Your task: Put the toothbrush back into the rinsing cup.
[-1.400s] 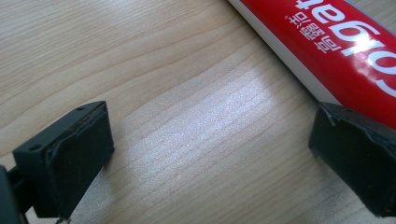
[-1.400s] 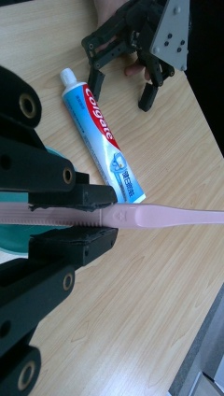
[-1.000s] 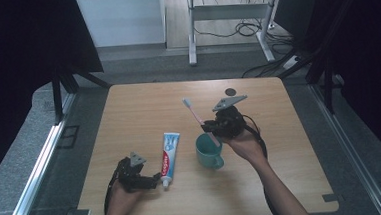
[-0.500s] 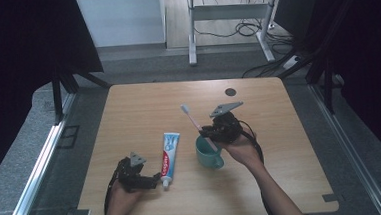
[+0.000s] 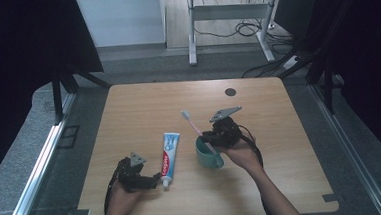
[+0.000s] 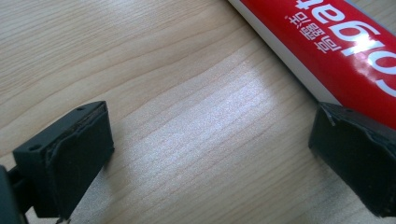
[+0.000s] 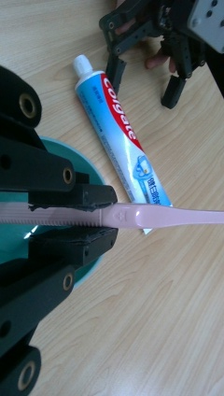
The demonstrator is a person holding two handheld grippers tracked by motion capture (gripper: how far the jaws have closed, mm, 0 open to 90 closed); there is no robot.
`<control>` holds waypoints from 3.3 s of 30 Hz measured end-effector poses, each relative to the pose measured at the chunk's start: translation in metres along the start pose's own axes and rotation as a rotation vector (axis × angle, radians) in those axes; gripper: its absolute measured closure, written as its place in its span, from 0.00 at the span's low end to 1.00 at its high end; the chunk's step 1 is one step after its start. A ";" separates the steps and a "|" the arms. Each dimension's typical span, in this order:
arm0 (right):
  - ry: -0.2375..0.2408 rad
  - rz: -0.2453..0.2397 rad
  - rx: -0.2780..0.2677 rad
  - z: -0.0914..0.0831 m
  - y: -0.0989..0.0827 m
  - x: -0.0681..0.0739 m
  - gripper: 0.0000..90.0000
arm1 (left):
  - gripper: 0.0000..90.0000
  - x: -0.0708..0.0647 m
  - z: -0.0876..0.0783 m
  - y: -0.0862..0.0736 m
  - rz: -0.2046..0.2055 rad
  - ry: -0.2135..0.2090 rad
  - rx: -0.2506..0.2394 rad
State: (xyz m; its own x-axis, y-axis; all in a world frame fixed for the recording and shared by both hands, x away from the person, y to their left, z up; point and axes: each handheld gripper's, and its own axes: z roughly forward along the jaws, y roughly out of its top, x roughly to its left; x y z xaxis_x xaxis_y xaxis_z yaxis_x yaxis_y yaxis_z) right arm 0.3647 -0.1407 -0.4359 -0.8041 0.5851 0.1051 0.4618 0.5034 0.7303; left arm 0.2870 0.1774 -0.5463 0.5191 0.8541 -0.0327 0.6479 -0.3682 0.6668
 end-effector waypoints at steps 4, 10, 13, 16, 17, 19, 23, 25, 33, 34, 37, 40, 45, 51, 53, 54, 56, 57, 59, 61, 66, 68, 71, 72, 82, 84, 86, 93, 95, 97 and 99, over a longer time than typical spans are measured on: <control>0.000 0.004 0.005 0.001 -0.005 -0.001 0.87 | 0.00 0.000 0.000 0.000 0.001 0.001 0.001; 0.005 0.007 0.010 0.003 -0.009 -0.002 0.87 | 0.00 0.000 0.000 0.000 0.000 0.000 0.000; 0.003 0.009 0.015 0.003 -0.012 -0.003 0.87 | 0.00 0.000 0.000 0.000 0.000 0.000 0.000; 0.003 0.013 0.024 0.005 -0.016 -0.005 0.87 | 0.00 0.000 0.000 0.000 0.000 0.000 0.000; 0.004 0.017 0.028 0.005 -0.017 -0.005 0.87 | 0.00 0.000 0.000 0.000 0.000 0.000 0.000; 0.006 0.016 0.035 0.007 -0.019 -0.006 0.86 | 0.00 0.000 0.000 0.000 0.000 0.000 0.000; 0.011 0.024 0.048 0.008 -0.022 -0.007 0.86 | 0.00 0.000 0.000 0.000 0.002 -0.001 0.002; 0.013 0.024 0.054 0.008 -0.024 -0.008 0.86 | 0.00 0.000 0.000 0.000 0.003 -0.001 0.003; 0.020 0.037 0.069 0.013 -0.030 -0.010 0.85 | 0.00 0.000 0.000 0.000 0.000 -0.001 0.002; 0.019 0.037 0.071 0.013 -0.030 -0.010 0.85 | 0.00 0.000 0.000 0.000 0.000 0.000 0.002; 0.018 0.033 0.073 0.012 -0.029 -0.010 0.84 | 0.00 0.000 0.000 0.000 0.000 -0.001 0.003; 0.017 0.027 0.067 0.011 -0.028 -0.010 0.82 | 0.00 0.000 0.000 0.000 0.000 0.000 0.002; 0.008 0.024 0.051 0.007 -0.026 -0.009 0.74 | 0.00 0.000 0.000 0.000 0.002 0.000 0.001; 0.004 0.011 0.022 -0.001 -0.020 -0.006 0.63 | 0.00 0.000 0.000 0.000 0.000 0.000 0.000; 0.007 -0.004 0.016 -0.003 -0.019 -0.005 0.60 | 0.00 0.000 0.000 0.000 0.000 0.000 0.000; 0.007 -0.004 0.016 -0.003 -0.019 -0.005 0.60 | 0.00 0.000 0.000 0.000 0.000 0.000 0.000; 0.006 -0.013 0.008 -0.005 -0.017 -0.003 0.56 | 0.00 0.000 0.000 0.000 0.000 0.000 0.000; 0.009 -0.018 0.005 -0.006 -0.016 -0.003 0.54 | 0.00 0.000 0.000 0.000 0.004 0.000 0.003; 0.007 -0.031 -0.001 -0.007 -0.014 -0.001 0.51 | 0.00 0.000 0.000 0.000 0.004 0.000 0.003; -0.007 -0.052 -0.004 -0.009 -0.012 0.001 0.46 | 0.00 0.000 0.000 0.000 0.000 0.000 0.000; -0.016 -0.077 -0.006 -0.012 -0.011 0.004 0.41 | 0.00 0.000 0.000 0.000 -0.001 0.000 0.000; -0.017 -0.084 -0.004 -0.012 -0.011 0.005 0.40 | 0.00 0.000 0.000 0.000 -0.001 0.000 0.000; -0.030 -0.098 -0.009 -0.014 -0.012 0.006 0.35 | 0.00 0.000 0.000 0.000 -0.001 0.000 0.001; -0.031 -0.096 -0.012 -0.015 -0.012 0.006 0.34 | 0.00 0.000 0.000 0.000 -0.001 0.000 0.001; -0.059 -0.103 -0.042 -0.031 -0.018 0.002 0.25 | 0.00 0.000 0.000 0.000 -0.001 0.000 0.001; -0.062 -0.101 -0.046 -0.036 -0.020 0.001 0.23 | 0.00 0.000 0.000 0.000 -0.001 -0.001 0.001; -0.068 -0.099 -0.048 -0.039 -0.022 0.000 0.20 | 0.00 0.000 0.000 0.000 -0.001 0.000 0.000; -0.084 -0.098 -0.040 -0.048 -0.034 -0.004 0.15 | 0.00 0.000 0.000 0.000 -0.001 0.000 0.000; -0.092 -0.091 -0.042 -0.050 -0.038 -0.005 0.15 | 0.00 0.000 0.000 0.000 0.000 0.000 0.000; -0.099 -0.085 -0.048 -0.053 -0.042 -0.006 0.14 | 0.00 0.000 0.000 0.000 0.000 0.000 0.000; -0.104 -0.082 -0.052 -0.055 -0.044 -0.007 0.14 | 0.00 0.000 0.000 0.000 0.000 0.000 0.000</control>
State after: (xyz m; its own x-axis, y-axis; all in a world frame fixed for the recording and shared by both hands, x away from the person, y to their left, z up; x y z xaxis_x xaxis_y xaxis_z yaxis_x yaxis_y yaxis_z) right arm 0.3293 -0.2013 -0.4316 -0.7940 0.6074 -0.0250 0.3736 0.5200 0.7682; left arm 0.2870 0.1774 -0.5463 0.5186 0.8544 -0.0328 0.6479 -0.3676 0.6672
